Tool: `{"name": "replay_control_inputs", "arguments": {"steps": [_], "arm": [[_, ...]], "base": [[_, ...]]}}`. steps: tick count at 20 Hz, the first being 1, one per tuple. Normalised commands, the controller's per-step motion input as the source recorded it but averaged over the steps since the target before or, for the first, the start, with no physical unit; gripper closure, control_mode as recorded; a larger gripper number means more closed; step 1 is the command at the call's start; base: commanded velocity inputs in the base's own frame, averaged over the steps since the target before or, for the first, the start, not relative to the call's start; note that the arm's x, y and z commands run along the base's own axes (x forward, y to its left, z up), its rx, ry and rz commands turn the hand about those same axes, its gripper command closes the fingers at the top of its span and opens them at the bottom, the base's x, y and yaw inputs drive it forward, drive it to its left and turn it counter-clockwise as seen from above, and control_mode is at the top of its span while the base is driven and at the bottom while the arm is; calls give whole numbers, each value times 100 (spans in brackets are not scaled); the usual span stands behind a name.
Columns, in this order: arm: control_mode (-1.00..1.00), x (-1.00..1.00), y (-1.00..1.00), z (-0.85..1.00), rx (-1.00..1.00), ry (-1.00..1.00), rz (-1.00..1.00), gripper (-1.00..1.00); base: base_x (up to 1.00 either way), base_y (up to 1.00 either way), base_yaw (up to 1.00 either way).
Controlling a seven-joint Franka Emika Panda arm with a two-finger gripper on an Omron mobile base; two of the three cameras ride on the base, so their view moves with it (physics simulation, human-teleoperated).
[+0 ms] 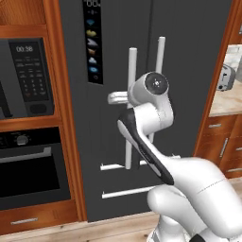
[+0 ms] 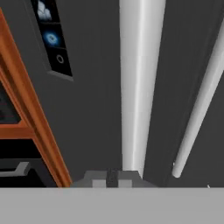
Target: Retrieve the apple and orange from the fridge and place them into the bowl on the dining table.
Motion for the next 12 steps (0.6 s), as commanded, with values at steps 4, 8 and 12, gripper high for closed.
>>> {"name": "replay_control_inputs", "arguments": {"steps": [4,8,12], "arm": [[-100,-60,-17,47,3,0,1,-100],[-100,-15,-97,2,47,-2,-15,-100],[-100,-21,-81,-11,60,-5,-21,-100]], "base": [[0,0,0],[0,0,0],[0,0,0]]}}
